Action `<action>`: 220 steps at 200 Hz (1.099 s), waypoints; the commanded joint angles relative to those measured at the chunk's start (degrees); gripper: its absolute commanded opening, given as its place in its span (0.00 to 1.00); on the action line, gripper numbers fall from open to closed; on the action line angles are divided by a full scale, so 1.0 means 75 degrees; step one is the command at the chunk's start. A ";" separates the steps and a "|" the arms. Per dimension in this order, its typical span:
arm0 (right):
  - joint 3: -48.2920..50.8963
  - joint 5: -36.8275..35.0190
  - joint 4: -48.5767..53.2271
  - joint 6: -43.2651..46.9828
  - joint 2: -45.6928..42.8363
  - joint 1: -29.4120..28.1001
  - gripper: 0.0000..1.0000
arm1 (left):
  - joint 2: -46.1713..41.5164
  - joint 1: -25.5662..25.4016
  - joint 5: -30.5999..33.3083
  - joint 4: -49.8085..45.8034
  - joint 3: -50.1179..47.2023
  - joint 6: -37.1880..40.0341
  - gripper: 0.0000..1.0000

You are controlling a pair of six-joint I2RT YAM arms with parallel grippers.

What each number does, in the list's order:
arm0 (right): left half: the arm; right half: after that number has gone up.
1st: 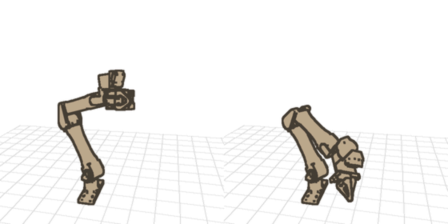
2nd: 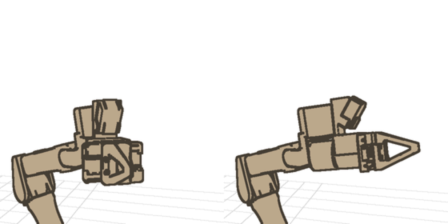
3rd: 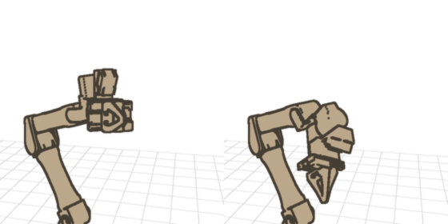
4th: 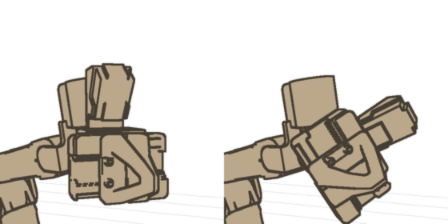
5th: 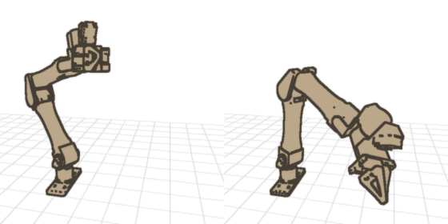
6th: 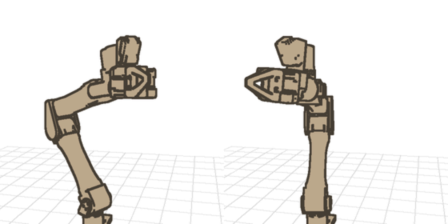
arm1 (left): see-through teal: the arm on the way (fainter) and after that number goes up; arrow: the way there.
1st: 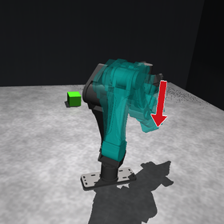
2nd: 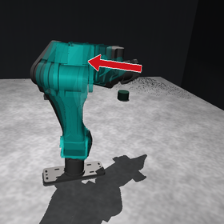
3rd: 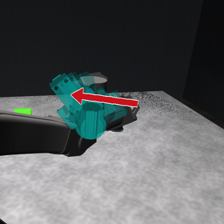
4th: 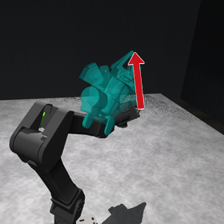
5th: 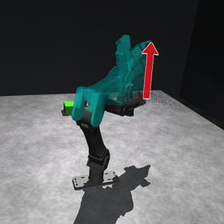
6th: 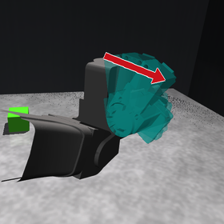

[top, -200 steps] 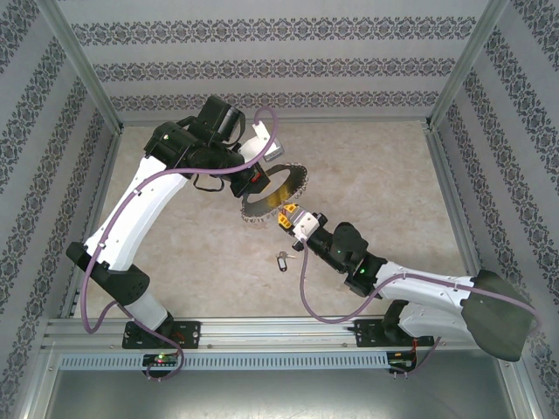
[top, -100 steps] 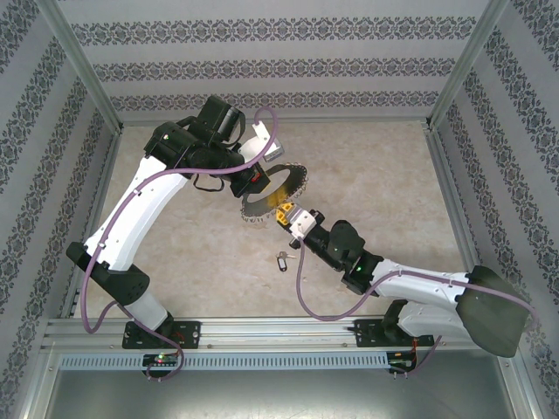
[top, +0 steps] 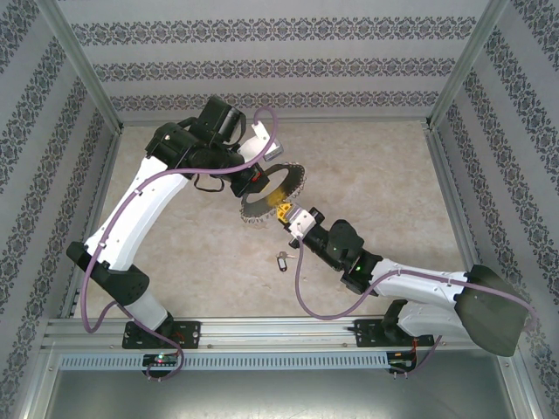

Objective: Put the keys on the keyring

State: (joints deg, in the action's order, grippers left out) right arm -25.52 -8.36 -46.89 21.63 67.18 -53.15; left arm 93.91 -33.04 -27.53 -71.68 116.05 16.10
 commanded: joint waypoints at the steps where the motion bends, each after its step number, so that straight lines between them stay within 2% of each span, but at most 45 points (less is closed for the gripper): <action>1: -0.0136 0.0032 0.0226 -0.0035 -0.0148 -0.0074 0.00 | -0.0273 0.0016 0.0480 0.0725 -0.0342 -0.0644 0.04; 32: -0.0266 0.0501 0.0992 -0.0481 -0.0340 0.0142 0.00 | -0.0603 0.0585 0.0292 0.1622 -0.1302 -0.1569 0.06; 67: -0.0662 0.1776 0.2010 -0.1281 -0.0427 0.0595 0.00 | -0.1167 0.1392 -0.0933 0.3005 -0.2906 -0.2612 0.10; 96: -0.0969 0.2546 0.2449 -0.1706 -0.0324 0.0904 0.00 | -0.1401 0.1890 -0.1444 0.3808 -0.4054 -0.3458 0.16; 137: -0.1540 0.3464 0.2962 -0.1958 0.0021 0.1179 0.00 | -0.1678 0.2185 -0.2223 0.5201 -0.5596 -0.4286 0.23; 187: -0.2198 0.3911 0.3377 -0.2004 0.0673 0.1318 0.00 | -0.1872 0.2366 -0.1988 0.5742 -0.6774 -0.4516 0.33; 220: -0.2717 0.3962 0.3667 -0.1906 0.1201 0.1361 0.00 | -0.2230 0.2526 -0.1315 0.6394 -0.7745 -0.4873 0.41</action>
State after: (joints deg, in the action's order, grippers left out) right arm -41.56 19.18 -18.52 7.60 74.22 -43.59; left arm 80.25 -14.57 -38.46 -29.30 61.84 -17.43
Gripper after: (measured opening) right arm 0.059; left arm 0.403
